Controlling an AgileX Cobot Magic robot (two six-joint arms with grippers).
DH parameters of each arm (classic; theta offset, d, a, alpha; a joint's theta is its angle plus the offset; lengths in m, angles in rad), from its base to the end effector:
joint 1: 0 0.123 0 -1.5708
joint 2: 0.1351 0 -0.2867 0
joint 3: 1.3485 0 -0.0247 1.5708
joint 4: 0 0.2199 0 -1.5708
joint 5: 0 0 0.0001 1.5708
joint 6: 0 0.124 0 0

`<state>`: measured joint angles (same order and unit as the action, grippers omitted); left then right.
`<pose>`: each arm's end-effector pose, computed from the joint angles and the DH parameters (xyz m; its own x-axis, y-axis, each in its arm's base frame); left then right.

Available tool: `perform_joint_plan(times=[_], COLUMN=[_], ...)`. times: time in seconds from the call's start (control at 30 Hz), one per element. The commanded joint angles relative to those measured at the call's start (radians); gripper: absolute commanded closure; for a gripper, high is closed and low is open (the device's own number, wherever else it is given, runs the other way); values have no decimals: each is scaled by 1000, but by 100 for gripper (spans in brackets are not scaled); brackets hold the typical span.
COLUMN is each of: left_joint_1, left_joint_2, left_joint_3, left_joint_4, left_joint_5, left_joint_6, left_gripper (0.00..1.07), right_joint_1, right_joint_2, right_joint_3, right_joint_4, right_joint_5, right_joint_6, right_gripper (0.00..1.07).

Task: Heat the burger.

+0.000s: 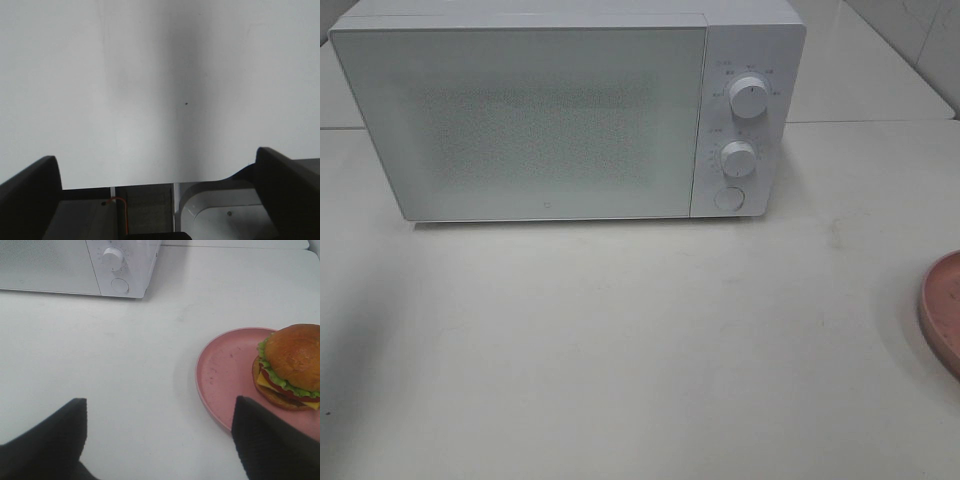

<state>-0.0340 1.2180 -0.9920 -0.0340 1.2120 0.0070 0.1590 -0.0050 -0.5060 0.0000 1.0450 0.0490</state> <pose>0.1860 -0.0103 0.2760 -0.9755 0.0282 -0.2183 0.0361 0.9988 -0.0321 -0.0046 -0.0007 0.2508 -0.4339 -0.0200 -0.9008 -0.1372 0.9896 0.0442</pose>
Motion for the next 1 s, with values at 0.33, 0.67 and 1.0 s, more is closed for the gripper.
perform_joint_plan(times=[0.33,0.67,1.0], left_joint_1=[37,37,37], left_joint_2=[-432,-813,-1165], left_joint_3=[223,424,494], left_joint_4=[34,44,45], left_joint_5=[-14,-153,-175], left_joint_6=[-7,-7,0], left_gripper=[8,8,8], right_joint_1=[-7,-7,-7], right_joint_2=[-26,-26,-26], right_joint_3=[-1,-1,-1], right_joint_4=[6,6,6], right_joint_5=[-8,-8,-8], right_joint_6=[-6,-6,-6], right_gripper=[31,31,31])
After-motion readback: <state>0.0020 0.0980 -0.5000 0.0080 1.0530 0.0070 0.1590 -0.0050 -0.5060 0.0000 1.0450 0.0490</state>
